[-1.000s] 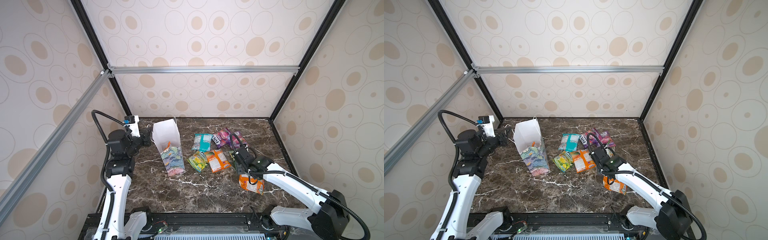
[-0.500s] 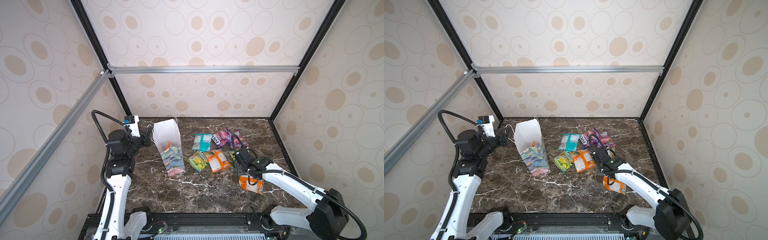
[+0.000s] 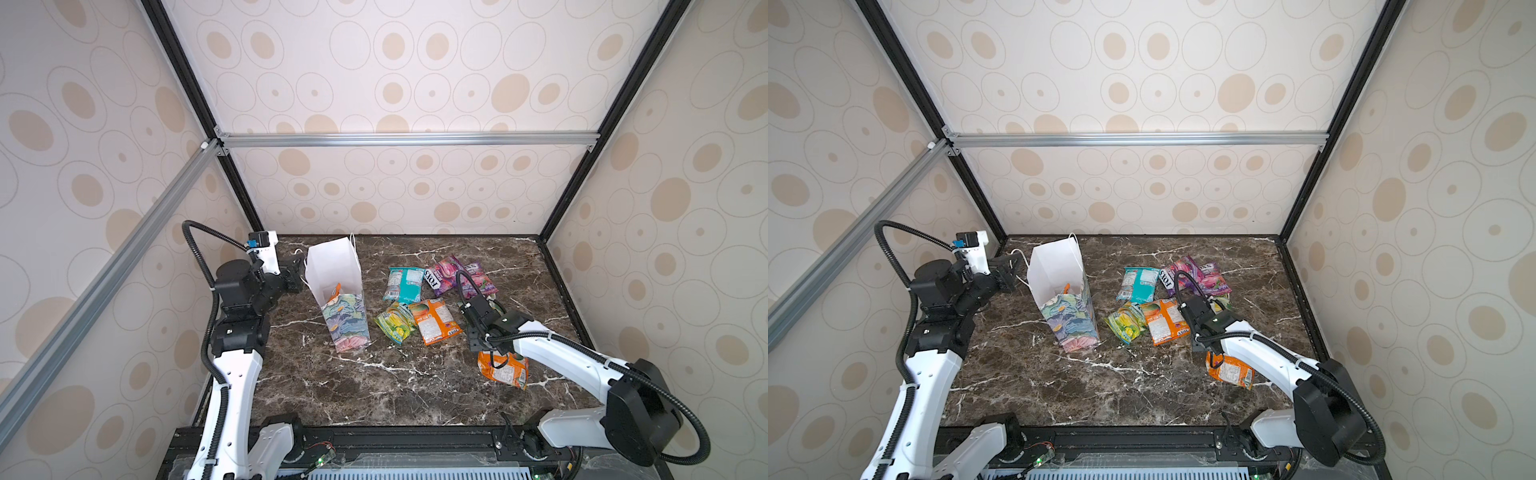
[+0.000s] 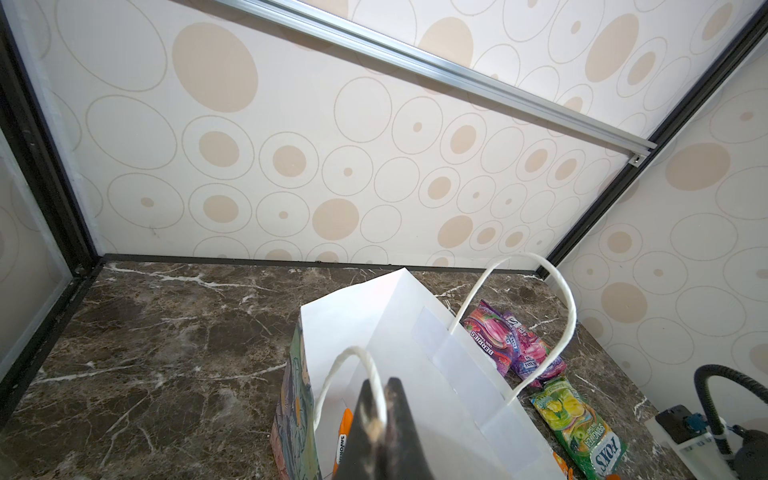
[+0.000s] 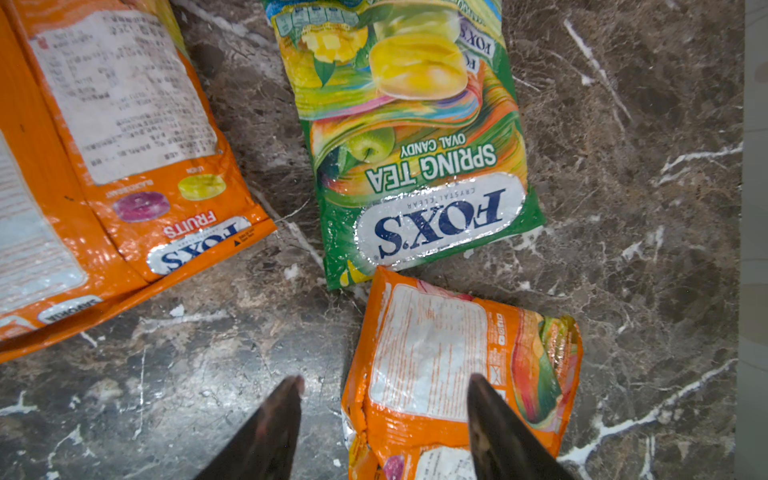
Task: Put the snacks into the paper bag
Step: 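Lower the right gripper onto the orange packet nearest the robot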
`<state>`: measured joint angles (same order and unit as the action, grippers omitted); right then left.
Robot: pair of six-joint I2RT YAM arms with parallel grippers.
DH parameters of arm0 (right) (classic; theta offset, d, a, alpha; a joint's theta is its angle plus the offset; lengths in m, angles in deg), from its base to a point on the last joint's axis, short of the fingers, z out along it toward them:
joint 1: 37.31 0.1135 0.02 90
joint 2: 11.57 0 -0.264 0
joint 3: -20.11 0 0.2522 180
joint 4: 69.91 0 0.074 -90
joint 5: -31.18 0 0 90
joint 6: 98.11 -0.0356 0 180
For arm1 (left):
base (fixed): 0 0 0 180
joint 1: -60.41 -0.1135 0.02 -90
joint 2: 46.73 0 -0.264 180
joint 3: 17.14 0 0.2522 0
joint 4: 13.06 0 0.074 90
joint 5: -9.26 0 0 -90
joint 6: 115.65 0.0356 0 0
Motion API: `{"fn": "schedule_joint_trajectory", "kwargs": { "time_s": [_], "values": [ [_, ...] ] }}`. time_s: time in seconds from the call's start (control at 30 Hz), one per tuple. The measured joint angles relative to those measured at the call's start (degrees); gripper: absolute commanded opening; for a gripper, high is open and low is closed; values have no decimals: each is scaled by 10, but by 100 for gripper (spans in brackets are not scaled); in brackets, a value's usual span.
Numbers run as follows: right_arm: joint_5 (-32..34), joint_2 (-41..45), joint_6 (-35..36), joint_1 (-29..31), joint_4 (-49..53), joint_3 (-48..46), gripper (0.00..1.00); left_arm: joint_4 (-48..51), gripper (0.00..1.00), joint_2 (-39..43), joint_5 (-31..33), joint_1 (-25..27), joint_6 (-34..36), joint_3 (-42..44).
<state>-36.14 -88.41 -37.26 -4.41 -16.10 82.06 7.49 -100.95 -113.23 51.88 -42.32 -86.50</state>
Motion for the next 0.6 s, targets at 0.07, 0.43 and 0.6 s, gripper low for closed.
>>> {"fn": "schedule_joint_trajectory", "kwargs": {
  "time_s": [0.07,0.43,0.6],
  "values": [
    [0,-10,0,0,-2,0,64,0,0,0,0,0,0,0],
    [-2,-48,-1,-4,-11,0,60,0,0,0,0,0,0,0],
    [0,-66,-2,-4,-20,0,57,0,0,0,0,0,0,0]
  ]
}}
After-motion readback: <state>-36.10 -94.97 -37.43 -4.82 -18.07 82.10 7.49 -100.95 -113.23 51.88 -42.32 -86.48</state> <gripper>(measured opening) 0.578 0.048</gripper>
